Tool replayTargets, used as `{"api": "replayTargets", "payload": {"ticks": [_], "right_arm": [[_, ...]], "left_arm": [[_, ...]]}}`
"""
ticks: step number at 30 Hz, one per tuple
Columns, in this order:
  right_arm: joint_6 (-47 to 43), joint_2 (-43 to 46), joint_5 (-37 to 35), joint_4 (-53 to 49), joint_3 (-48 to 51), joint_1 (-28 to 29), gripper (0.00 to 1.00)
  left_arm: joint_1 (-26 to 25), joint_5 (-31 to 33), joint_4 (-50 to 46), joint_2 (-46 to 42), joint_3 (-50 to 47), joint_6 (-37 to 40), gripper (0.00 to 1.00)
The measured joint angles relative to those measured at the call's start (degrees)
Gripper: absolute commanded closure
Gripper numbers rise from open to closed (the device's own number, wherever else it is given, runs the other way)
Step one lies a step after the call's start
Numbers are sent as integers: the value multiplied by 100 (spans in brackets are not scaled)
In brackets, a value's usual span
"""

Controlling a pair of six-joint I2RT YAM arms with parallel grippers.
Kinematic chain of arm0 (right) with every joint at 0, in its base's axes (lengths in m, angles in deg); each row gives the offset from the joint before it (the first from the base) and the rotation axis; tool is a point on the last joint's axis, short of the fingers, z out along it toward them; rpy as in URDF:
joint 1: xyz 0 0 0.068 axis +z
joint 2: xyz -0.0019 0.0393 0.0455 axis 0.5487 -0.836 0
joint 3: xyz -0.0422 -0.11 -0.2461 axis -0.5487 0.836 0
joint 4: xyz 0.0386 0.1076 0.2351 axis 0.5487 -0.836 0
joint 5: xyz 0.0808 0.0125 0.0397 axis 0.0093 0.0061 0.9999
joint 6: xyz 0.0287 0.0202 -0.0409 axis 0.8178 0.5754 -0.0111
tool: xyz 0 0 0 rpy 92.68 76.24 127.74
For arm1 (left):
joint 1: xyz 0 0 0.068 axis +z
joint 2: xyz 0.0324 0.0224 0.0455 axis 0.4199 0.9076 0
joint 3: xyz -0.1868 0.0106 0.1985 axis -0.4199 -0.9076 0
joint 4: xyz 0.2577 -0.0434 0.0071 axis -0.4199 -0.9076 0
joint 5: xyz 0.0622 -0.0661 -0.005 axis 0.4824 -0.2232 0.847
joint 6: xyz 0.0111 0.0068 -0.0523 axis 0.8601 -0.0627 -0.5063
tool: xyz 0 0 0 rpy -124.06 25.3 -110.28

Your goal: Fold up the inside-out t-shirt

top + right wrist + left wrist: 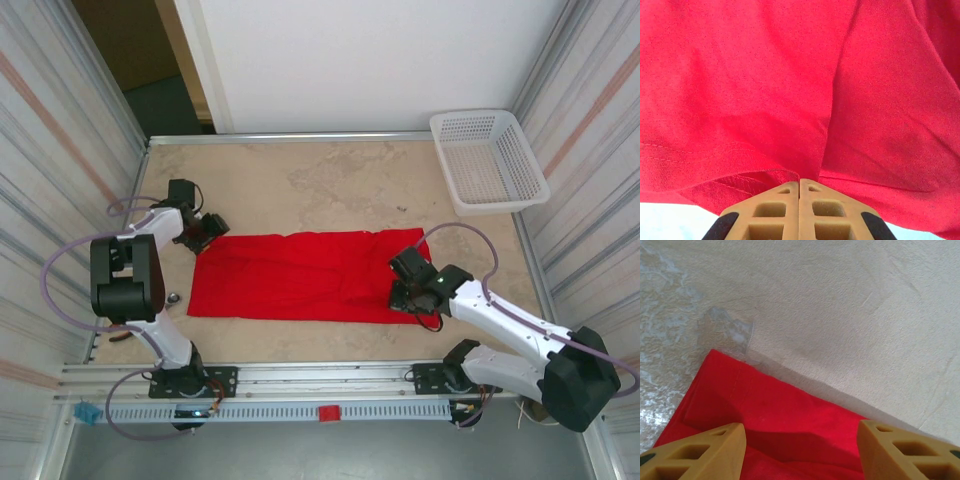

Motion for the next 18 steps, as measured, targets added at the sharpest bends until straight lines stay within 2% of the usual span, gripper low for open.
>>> {"api": "replayTargets", "payload": {"ticks": [1, 2, 4, 8, 12, 18], "right_arm": [[63, 0, -11, -28, 107, 96, 100], [140, 0, -17, -74, 173, 192, 96], [306, 0, -39, -221, 245, 420, 72], [448, 114, -144, -463, 234, 490, 72], [323, 216, -151, -568, -63, 61, 72], [-144, -378, -127, -247, -994, -254, 70]], "left_arm": [[0, 0, 2, 0, 0, 2, 40], [-2, 0, 2, 0, 2, 2, 40], [0, 0, 0, 0, 13, 2, 40], [0, 0, -7, 0, 42, 2, 40], [0, 0, -4, -7, 83, 4, 40], [0, 116, -11, -426, 83, 74, 39]]}}
